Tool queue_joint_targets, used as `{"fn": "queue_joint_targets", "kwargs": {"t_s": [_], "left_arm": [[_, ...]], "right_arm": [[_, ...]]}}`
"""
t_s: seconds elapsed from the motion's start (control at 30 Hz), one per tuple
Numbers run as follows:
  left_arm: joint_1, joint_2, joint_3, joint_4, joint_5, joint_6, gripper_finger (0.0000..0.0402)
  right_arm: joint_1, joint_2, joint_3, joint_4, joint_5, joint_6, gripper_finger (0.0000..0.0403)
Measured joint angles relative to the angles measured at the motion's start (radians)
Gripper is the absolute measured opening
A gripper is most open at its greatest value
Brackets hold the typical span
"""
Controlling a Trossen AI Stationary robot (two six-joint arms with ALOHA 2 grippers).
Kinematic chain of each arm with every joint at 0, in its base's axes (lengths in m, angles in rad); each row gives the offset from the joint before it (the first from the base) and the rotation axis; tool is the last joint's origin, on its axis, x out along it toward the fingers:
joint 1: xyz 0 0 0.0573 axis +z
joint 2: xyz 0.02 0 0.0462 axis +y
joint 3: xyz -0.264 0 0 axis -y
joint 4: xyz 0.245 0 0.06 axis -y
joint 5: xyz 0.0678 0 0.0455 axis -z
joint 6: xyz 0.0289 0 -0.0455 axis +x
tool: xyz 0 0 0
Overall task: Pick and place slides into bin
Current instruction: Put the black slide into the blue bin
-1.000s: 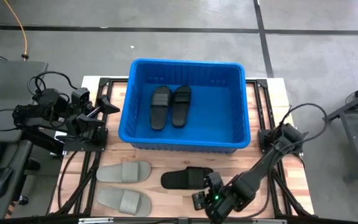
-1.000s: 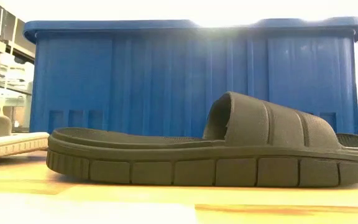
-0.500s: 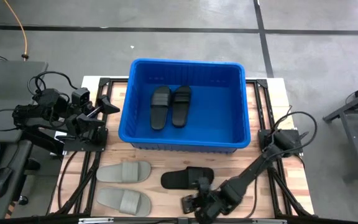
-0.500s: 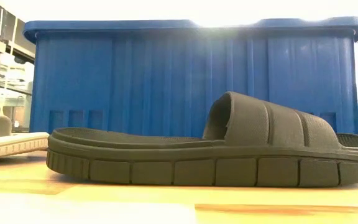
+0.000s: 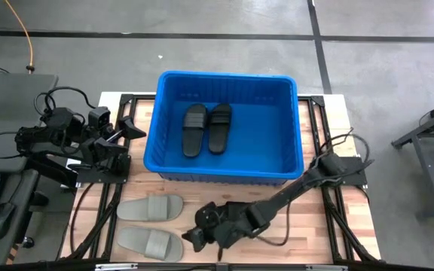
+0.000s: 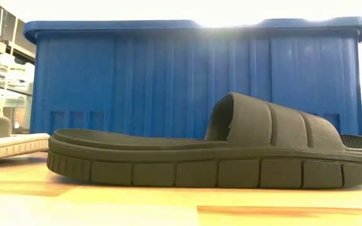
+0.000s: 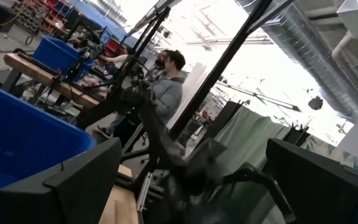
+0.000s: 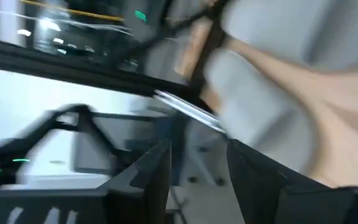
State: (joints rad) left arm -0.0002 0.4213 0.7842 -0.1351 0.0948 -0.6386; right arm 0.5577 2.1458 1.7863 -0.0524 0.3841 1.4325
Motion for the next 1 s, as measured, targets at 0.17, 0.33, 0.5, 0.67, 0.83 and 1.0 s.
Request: {"fn": "queue_joint_targets", "kwargs": {"t_s": [0.17, 0.33, 0.5, 0.67, 0.83, 1.0], "left_arm": [[0.0, 0.0, 0.0, 0.004, 0.001, -0.027, 0.0392], [0.0, 0.0, 0.0, 0.004, 0.0, -0.027, 0.0392], [0.0, 0.003, 0.0, 0.004, -0.002, -0.029, 0.0392], [0.0, 0.004, 0.0, 0.006, 0.006, -0.047, 0.0392], [0.0, 0.007, 0.0, 0.006, 0.004, -0.047, 0.0392], [0.0, 0.007, 0.0, 0.007, -0.002, -0.042, 0.0392]], "right_arm": [[0.028, 0.1, -0.004, 0.018, -0.094, 0.108, 0.0135], [0.038, 0.071, -0.008, -0.054, -0.065, 0.068, 0.0124], [0.082, -0.083, -0.355, 0.096, 0.037, 0.26, 0.0122], [0.182, -0.302, -0.684, 0.626, 0.401, 0.16, 0.0111], [0.217, -0.483, -0.829, 0.572, 0.595, 0.113, 0.0101], [0.197, -0.594, -0.897, 0.447, 0.496, 0.129, 0.0101]]}}
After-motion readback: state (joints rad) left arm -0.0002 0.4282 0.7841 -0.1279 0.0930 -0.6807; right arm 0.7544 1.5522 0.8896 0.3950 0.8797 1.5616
